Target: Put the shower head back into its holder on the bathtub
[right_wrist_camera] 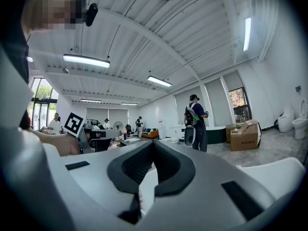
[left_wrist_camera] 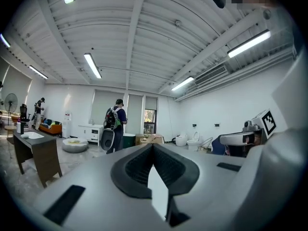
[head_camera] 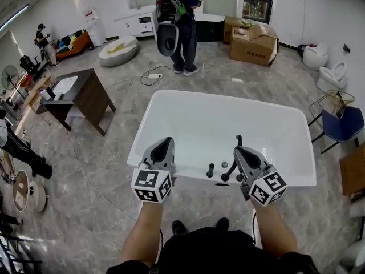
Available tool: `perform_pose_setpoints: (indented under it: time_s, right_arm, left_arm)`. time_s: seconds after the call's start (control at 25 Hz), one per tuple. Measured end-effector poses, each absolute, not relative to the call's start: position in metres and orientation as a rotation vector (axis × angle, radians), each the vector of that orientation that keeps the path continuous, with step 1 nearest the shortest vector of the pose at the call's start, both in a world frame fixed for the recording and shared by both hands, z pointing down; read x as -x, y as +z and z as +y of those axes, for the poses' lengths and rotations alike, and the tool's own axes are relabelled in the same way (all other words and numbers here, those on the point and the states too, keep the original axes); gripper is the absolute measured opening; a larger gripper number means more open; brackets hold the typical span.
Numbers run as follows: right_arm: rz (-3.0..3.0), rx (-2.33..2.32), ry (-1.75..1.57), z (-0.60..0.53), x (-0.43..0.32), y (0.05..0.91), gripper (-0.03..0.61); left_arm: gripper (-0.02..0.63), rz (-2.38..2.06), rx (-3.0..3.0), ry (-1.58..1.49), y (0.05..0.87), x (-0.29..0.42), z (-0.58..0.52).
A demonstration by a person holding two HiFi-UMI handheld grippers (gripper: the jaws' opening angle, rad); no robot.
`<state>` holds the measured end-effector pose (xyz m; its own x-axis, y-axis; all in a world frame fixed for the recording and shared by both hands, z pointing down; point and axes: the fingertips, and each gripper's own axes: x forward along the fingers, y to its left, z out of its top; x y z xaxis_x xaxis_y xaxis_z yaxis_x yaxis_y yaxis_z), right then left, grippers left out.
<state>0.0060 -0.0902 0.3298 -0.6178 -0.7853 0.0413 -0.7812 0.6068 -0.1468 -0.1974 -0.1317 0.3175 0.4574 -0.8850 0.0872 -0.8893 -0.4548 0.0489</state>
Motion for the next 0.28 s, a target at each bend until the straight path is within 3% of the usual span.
perform_pose_setpoints:
  time_s: [0.28]
  right_arm:
    - [2.833,1.313,-0.178,-0.0906,0.0010,0.3239,0.015]
  left_arm:
    - [0.014,-1.580,-2.636,0.094,0.3149,0.1905,-0.1324]
